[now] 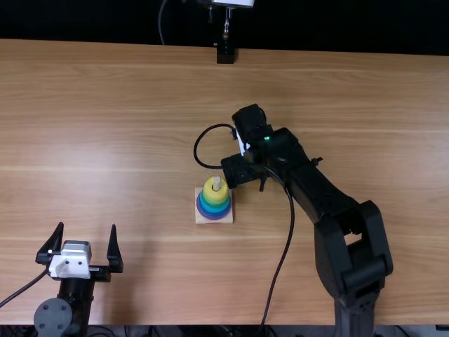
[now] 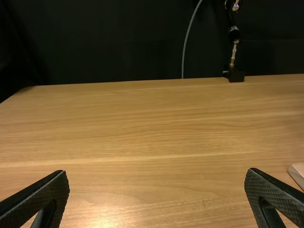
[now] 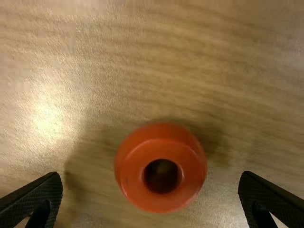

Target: Build the Hanoi tower: stack the rings onto the peg from bottom to top in this color order: purple, dark blue, light blue, dark green, light green, yellow, orange.

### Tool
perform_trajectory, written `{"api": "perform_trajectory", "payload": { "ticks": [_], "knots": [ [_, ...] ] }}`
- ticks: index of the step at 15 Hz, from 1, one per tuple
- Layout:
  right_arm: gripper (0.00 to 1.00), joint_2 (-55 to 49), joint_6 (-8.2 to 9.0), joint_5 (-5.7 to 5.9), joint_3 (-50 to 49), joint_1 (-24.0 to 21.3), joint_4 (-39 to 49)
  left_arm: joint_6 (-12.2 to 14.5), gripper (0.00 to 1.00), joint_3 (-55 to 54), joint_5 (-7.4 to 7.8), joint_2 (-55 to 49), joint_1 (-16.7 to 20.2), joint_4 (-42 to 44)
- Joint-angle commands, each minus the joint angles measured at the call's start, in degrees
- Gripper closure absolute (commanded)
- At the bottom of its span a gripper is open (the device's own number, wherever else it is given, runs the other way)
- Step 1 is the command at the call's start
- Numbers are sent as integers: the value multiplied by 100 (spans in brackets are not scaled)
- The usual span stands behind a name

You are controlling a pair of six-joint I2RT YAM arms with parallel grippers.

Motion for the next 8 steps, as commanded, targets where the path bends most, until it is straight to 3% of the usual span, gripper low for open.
{"api": "perform_trajectory", "payload": {
  "ticks": [1,8],
  "knots": [
    [0,155,43,15,288,-48,-6,74,0,-141,-55,-62,68,-96],
    [0,269,43,15,376,-48,-17,74,0,-141,-55,-62,68,-96]
  ]
}}
